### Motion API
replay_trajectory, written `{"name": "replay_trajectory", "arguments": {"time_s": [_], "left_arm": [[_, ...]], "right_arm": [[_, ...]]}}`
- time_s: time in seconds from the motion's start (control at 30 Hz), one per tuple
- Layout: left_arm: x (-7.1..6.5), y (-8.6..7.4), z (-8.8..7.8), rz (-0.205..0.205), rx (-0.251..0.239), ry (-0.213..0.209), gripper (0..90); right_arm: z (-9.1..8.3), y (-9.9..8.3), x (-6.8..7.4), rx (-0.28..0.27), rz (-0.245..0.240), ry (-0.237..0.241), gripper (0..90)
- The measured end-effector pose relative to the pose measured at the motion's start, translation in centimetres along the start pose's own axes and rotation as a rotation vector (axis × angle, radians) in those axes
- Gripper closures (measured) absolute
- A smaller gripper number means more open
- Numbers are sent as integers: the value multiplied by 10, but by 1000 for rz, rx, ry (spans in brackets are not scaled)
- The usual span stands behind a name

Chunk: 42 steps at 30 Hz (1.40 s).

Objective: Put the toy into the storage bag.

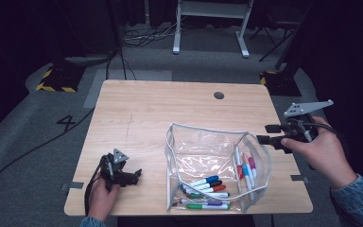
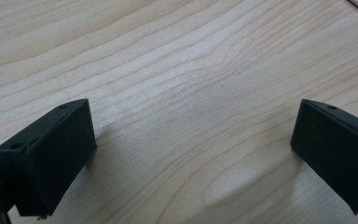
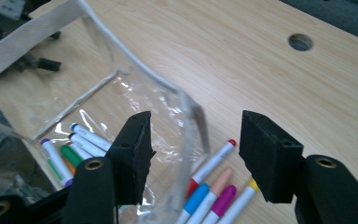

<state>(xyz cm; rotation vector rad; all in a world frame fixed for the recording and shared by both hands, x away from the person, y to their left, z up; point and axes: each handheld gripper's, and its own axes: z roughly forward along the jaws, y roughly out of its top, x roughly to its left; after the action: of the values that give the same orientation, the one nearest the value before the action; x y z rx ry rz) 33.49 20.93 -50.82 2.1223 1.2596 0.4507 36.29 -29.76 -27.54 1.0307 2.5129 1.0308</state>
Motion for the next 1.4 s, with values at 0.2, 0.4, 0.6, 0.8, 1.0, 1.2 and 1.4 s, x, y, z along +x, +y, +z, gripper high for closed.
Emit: {"name": "replay_trajectory", "arguments": {"time_s": [0.2, 0.4, 0.6, 0.8, 1.0, 1.2, 1.4], "left_arm": [[0, 0, 0, -2, 0, -1, 0], [0, 0, 0, -2, 0, -1, 0], [0, 0, 0, -2, 0, -1, 0], [0, 0, 0, -3, -1, 0, 0], [0, 0, 0, -2, 0, 0, 0], [0, 0, 0, -3, -1, -1, 0], [0, 0, 0, -3, -1, -1, 0]], "right_arm": [[-4, -17, -27, -24, 83, -39, 447], [5, -34, -52, -12, 155, -88, 452], [30, -51, -64, 28, 185, -111, 459], [62, -71, -70, 76, 214, -109, 483], [96, -92, -72, 151, 255, -85, 531], [122, -110, -73, 214, 288, -75, 555], [135, -121, -78, 248, 297, -80, 576]]}}
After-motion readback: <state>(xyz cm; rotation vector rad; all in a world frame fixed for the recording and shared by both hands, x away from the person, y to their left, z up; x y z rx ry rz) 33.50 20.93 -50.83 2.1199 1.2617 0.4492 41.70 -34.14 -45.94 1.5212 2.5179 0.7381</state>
